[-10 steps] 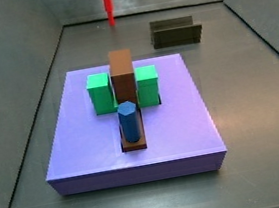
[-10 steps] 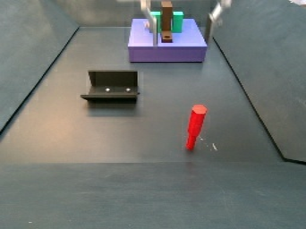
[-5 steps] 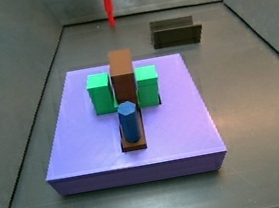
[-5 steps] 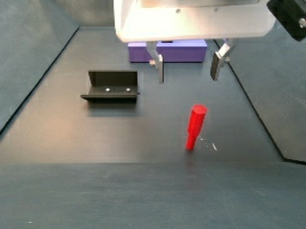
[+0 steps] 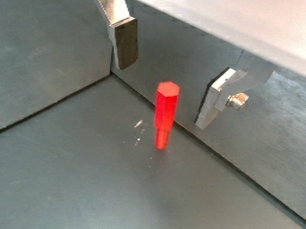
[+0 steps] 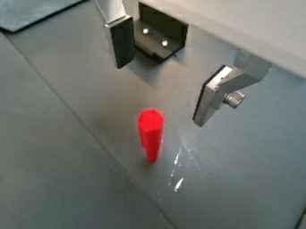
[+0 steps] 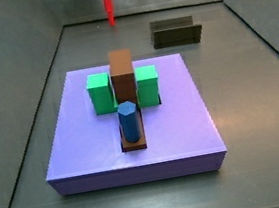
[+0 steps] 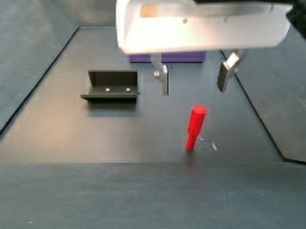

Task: Pick up the red object. Move up. Move to above the board. Insert the red object.
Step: Pick up the red object.

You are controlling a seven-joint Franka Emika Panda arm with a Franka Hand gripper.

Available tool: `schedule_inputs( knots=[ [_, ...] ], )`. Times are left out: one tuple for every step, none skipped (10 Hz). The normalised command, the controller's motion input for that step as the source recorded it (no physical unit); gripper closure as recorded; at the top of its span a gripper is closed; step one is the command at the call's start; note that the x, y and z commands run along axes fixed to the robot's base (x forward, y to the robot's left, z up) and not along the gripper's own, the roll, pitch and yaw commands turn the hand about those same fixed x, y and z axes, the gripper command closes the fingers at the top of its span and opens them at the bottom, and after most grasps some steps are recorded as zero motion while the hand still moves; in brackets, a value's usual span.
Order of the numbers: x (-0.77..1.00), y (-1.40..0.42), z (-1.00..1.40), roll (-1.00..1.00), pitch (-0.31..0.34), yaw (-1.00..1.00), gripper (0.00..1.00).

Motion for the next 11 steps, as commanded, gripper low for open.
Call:
schedule_inputs(
  knots=[
    [0.00,0.29,-0.41,0.00,-0.053,0.00,0.00],
    [0.00,0.27,-0.37,-0.01,-0.040,0.00,0.00],
    [-0.01,0.23,-0.31,-0.03,-0.043,0.00,0.00],
    [0.00,0.19,-0.28,-0.05,-0.040,0.00,0.00],
    [0.00,0.14,-0.26,-0.06,-0.040,0.00,0.00],
    [0.00,0.15,-0.26,-0.05,-0.033,0.00,0.00],
    [0.00,0.13,-0.26,-0.05,-0.030,0.00,0.00],
    [0.00,0.12,-0.27,-0.05,-0.033,0.00,0.00],
    [0.00,0.12,-0.27,-0.06,-0.043,0.00,0.00],
    [0.00,0.10,-0.25,-0.07,-0.041,0.00,0.00],
    [0.00,0.10,-0.25,-0.06,-0.041,0.00,0.00]
  ],
)
